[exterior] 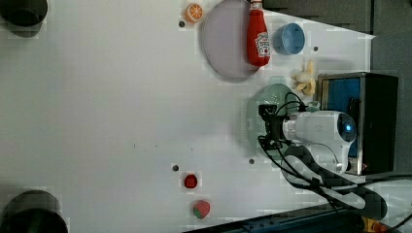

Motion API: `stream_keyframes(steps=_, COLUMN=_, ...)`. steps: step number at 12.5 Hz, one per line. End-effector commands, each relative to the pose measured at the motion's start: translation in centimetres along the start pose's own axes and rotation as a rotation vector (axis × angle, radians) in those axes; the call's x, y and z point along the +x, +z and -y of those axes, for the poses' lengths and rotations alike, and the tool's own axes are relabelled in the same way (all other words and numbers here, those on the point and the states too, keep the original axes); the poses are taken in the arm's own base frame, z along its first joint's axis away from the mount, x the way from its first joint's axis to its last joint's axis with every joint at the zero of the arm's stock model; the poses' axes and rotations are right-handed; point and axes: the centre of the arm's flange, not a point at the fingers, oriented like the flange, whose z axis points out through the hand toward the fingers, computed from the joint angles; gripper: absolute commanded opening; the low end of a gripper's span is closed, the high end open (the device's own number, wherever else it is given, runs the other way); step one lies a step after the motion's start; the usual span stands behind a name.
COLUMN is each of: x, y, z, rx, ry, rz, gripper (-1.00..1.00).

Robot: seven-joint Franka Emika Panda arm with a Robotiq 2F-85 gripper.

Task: Drag strainer right to left.

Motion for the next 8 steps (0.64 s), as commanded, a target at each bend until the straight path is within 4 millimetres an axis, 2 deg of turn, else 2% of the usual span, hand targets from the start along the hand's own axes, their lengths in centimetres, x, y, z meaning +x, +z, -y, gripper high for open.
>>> stream_keyframes(steps=1, x=-4.5, y=-1.2, z=1.1, rx=0.026, ry=-0.009, rz=0.024, gripper=1.0)
stream_keyframes(steps=4, x=-6.8, y=-1.3, z=1.7, rx=-0.006, ry=0.027, rz=0.05, gripper=1.0)
stream_keyframes(steps=8, x=-11.2, y=-1.3, z=2.9, rx=-0.032, ry=0.146, rz=0.072, gripper=1.0)
